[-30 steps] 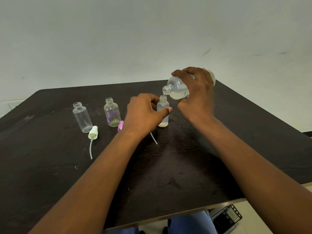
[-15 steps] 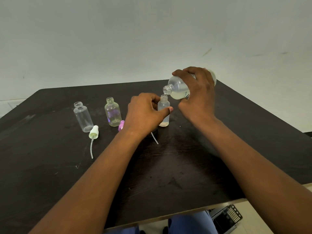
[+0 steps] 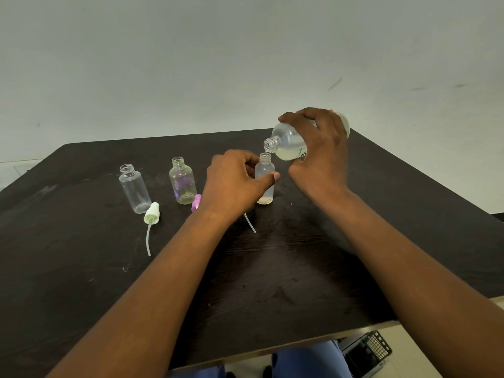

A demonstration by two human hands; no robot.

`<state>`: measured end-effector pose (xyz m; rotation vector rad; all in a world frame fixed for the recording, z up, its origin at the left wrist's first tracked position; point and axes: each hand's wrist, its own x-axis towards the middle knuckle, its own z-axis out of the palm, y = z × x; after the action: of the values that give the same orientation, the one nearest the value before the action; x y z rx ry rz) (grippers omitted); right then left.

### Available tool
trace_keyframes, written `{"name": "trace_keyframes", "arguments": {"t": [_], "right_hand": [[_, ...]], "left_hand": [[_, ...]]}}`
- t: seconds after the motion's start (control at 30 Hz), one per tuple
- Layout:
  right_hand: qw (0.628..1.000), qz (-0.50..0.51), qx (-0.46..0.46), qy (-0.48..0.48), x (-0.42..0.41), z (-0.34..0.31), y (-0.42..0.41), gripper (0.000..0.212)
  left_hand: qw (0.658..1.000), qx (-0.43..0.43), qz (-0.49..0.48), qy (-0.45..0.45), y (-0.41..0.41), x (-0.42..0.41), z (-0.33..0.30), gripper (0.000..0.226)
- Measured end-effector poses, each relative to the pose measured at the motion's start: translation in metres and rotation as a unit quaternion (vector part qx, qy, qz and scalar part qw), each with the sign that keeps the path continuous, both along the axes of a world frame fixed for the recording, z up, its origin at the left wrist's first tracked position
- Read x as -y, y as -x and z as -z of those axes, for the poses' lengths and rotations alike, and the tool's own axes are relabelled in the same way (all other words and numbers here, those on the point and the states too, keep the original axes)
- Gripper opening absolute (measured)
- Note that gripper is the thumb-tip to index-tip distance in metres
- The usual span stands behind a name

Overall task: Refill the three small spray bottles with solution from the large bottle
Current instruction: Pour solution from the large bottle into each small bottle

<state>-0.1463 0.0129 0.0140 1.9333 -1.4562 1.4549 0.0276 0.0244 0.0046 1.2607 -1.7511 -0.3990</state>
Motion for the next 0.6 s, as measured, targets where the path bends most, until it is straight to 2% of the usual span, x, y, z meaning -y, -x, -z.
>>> {"name": "trace_keyframes", "arguments": {"t": [0.33,0.5,0.6], "right_hand": [[1.000,0.005,0.016,-0.003,0.001,0.000,-0.001,0.072],[1.000,0.018,0.024,-0.009,0.000,-0.001,-0.002,0.072],[0.999,0.019,0.031,-0.004,0.000,-0.002,-0.003,0.072]], "left_hand": [[1.000,0.000,-0.010,0.002,0.000,-0.001,-0.002,0.031],[0.999,0.011,-0.037,0.019,-0.004,-0.003,-0.007,0.037],[0.998,0.007,-0.051,0.026,-0.006,-0.003,-0.010,0.032]]}}
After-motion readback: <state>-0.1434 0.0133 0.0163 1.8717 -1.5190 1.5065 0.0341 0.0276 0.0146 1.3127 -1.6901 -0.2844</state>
